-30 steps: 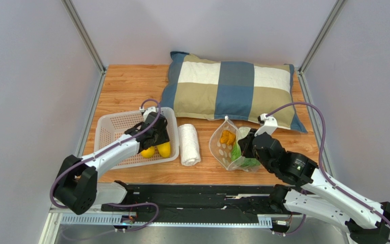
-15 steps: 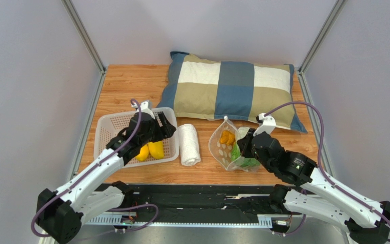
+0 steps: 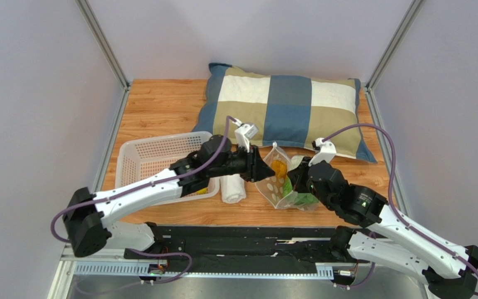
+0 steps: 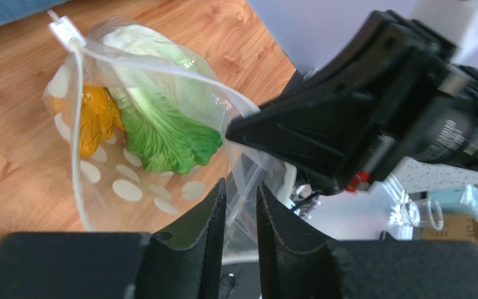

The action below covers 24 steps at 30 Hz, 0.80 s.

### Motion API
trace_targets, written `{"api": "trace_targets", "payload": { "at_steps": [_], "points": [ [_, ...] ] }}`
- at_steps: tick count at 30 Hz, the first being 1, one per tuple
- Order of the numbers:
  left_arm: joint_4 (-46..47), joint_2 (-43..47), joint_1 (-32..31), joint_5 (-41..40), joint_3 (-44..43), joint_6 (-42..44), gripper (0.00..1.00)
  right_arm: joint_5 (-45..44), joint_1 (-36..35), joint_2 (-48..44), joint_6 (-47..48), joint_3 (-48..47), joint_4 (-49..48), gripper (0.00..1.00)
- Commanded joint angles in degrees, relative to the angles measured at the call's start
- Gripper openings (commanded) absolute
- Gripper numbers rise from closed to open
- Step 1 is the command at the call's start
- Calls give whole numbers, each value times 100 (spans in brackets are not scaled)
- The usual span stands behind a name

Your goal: Open the zip-top bag and remove the fake food

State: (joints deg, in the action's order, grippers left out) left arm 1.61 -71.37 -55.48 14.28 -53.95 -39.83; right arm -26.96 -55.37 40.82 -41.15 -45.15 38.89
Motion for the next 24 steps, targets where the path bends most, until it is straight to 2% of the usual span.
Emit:
{"api": "trace_targets", "payload": {
  "at_steps": [1,5,9,12,13,16,19,24],
  "points": [
    [-107,-998,-138,-31,-728,125,25,103,-61,-161,-104,-161,-347,0],
    [-713,-1747,-261,-495,-1169,414,22,77,-61,-284,-157,-144,-330,0],
    [-609,-2222,-349,-541,-1284,468,22,121,-70,-346,-227,-109,-365,0],
    [-451,-2512,-358,-383,-1302,310,32,217,-70,-329,-271,-73,-505,0],
    [-416,-2539,-358,-356,-1284,196,43,313,-70,-311,-289,-56,-610,0],
    [-22,-2627,-358,-137,-1170,-23,60,498,-79,-250,-324,-21,-795,0],
    [128,-2750,-358,-207,-1170,-182,66,578,-96,-206,-385,23,-953,0],
    [691,-3083,-358,-426,-1083,-95,66,639,-166,-179,-447,102,-1077,0]
  ]
}}
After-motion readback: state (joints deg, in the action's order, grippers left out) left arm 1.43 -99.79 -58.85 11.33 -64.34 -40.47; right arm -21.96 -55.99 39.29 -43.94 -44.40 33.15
